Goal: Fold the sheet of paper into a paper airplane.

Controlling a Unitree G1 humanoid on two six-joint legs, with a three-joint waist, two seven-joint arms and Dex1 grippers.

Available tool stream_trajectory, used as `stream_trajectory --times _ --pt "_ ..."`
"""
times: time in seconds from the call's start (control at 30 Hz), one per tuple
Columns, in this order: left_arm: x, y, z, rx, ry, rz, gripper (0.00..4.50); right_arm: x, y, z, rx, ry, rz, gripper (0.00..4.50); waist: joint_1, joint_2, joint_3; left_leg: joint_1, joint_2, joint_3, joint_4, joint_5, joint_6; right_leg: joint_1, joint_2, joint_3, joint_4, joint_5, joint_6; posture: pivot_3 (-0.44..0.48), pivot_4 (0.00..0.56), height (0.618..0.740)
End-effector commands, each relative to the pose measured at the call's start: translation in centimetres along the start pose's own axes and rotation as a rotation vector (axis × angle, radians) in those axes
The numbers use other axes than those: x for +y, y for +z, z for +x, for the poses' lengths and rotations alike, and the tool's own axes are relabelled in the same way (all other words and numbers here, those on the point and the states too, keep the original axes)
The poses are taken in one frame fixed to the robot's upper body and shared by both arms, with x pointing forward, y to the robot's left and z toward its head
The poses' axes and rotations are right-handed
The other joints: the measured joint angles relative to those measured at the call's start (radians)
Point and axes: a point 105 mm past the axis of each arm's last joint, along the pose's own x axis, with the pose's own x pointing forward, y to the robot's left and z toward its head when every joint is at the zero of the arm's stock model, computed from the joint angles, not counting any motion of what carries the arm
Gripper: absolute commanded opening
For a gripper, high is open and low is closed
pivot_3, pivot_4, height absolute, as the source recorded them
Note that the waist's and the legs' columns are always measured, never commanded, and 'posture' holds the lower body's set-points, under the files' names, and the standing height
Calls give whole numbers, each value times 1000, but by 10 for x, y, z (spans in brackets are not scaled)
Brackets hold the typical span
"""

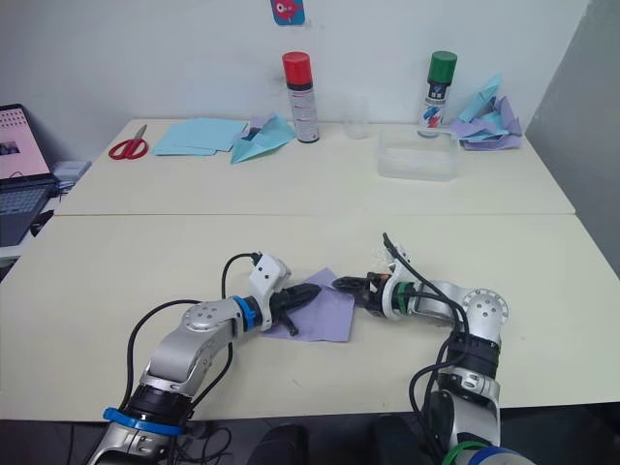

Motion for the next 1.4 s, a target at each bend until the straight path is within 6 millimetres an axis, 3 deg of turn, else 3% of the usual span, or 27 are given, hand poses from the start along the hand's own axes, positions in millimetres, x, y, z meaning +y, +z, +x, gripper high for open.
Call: stream_trajectory --times 0.03,0.1,0.13,0.6,0.87,1.17,1.4 --pt "-1 -20 0 74 7 -20 0 10 3 -1 -20 42 -10 809 0 0 0 0 0 0 0 0 0 0 0 0 0 0 0 0 150 740" --pt "0 -20 -1 75 8 -19 0 10 2 -1 -19 42 -8 72 0 0 0 0 0 0 0 0 0 0 0 0 0 0 0 0 150 740" --pt "0 -20 -1 76 9 -18 0 10 2 -1 -20 42 -7 30 0 0 0 0 0 0 0 0 0 0 0 0 0 0 0 0 150 740" --pt "-5 -25 -2 75 -13 -38 0 27 2 5 -7 97 -40 30 -1 0 0 0 1 0 0 0 0 0 0 0 0 0 0 0 150 740" --pt "-3 -2 -8 -13 -97 -278 0 42 -5 15 31 152 -78 30 -4 1 1 -1 1 0 -1 0 1 -1 0 -1 -1 0 0 0 150 740" --pt "-6 -3 -14 40 -178 -203 0 48 -8 24 34 169 -75 30 -4 1 1 -8 1 -1 -1 -3 4 -3 1 -1 -10 0 0 0 150 740" --pt "23 -1 -25 58 -58 -172 0 41 -5 21 18 150 -68 30 -4 1 1 -14 1 -1 -1 -3 5 -9 1 -1 -9 0 1 0 150 740"
